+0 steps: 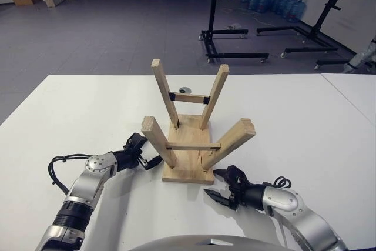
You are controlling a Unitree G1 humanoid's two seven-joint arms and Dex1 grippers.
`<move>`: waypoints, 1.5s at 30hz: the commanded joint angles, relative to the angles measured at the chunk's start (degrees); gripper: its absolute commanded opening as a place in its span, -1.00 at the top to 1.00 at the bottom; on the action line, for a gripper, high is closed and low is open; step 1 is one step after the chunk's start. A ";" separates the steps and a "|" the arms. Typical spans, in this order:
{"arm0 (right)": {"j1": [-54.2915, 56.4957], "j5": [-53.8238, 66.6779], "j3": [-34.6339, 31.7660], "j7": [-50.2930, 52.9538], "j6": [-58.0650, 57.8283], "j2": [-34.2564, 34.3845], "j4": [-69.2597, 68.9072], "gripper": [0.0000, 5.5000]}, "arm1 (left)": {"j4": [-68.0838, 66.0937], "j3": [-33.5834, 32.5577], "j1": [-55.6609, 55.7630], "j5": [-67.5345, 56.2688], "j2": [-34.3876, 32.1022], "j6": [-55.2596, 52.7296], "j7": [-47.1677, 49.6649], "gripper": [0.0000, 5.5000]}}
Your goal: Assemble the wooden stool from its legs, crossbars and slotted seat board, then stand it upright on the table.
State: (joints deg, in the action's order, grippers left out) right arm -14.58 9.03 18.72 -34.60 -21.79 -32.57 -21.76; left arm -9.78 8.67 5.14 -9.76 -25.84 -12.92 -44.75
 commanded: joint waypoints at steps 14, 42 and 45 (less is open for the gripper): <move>7.11 -11.04 -5.03 5.28 13.20 -4.09 21.74 -0.26 | -2.51 3.53 -2.22 1.57 2.83 -2.02 1.61 -0.87; 26.67 -29.02 -11.59 14.91 28.65 2.51 -5.11 -0.26 | -7.64 3.20 -0.82 1.96 5.87 2.03 5.28 -0.87; 28.31 -40.14 -5.63 17.49 29.90 2.59 3.27 -0.26 | -7.67 3.45 -0.53 1.98 5.94 1.77 5.04 -0.87</move>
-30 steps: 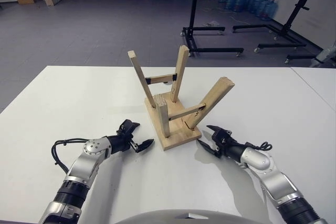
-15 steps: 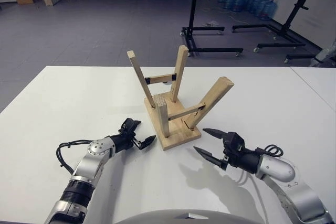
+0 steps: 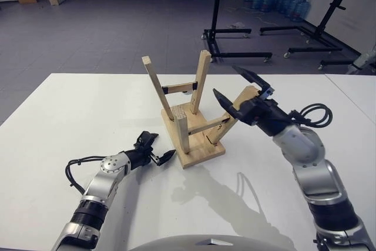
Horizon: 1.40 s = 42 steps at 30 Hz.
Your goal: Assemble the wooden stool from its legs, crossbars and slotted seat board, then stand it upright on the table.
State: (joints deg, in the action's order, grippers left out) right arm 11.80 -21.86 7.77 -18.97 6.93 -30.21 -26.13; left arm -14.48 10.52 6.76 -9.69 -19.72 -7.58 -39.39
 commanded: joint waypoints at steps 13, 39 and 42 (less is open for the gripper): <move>-3.52 -5.87 12.34 -7.54 -4.91 -0.32 14.45 -0.26 | -4.23 0.35 -1.48 2.25 0.10 -2.22 0.52 -0.87; -10.62 56.70 -18.50 -0.59 -24.44 16.02 -5.64 -0.26 | 44.99 -17.94 -5.13 -42.66 0.51 -17.48 5.82 -0.87; -10.26 55.73 -18.60 -0.46 -23.46 16.02 -3.73 -0.26 | 45.11 -16.05 -4.23 -42.20 0.90 -17.57 5.92 -0.87</move>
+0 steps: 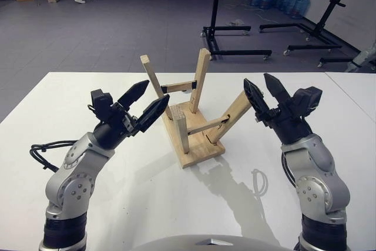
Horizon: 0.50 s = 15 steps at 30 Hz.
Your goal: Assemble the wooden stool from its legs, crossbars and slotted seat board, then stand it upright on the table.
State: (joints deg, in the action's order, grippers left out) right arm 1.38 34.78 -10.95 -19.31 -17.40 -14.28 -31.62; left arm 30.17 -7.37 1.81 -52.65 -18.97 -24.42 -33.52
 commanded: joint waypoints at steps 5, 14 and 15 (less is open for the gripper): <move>0.68 -3.96 3.71 0.36 2.71 1.56 2.93 -0.26 | 1.25 8.13 2.58 2.47 1.39 -1.62 0.13 -0.87; 0.13 -6.85 8.88 -0.78 3.61 1.99 3.13 -0.26 | -2.24 11.98 6.09 7.89 2.55 -1.02 0.25 -0.87; 0.16 -7.40 9.21 -1.02 3.89 1.72 3.17 -0.26 | -2.88 12.43 6.80 8.50 2.73 -0.97 0.11 -0.87</move>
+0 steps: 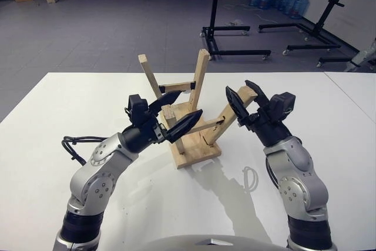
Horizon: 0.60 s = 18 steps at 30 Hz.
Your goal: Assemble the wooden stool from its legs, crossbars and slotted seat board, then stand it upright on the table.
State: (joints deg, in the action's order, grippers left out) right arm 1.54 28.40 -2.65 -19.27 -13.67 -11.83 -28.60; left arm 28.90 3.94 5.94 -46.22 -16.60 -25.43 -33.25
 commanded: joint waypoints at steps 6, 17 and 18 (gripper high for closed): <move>1.57 -7.12 5.18 -1.40 1.90 -1.66 0.73 -0.26 | -3.11 4.16 3.57 5.09 0.91 -0.20 -1.16 -0.87; 5.22 -4.33 11.67 -11.15 -2.89 -6.08 2.19 -0.26 | -6.33 4.95 5.24 7.75 1.55 -0.06 -2.39 -0.87; 5.55 -3.30 11.95 -11.86 -3.51 -6.21 2.19 -0.26 | -6.66 4.95 5.64 7.98 1.55 -0.05 -2.55 -0.87</move>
State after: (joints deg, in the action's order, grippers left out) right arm 6.23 21.13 2.05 -21.56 -13.77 -18.13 -25.79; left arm 23.95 6.59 8.55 -39.48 -16.12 -24.34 -35.66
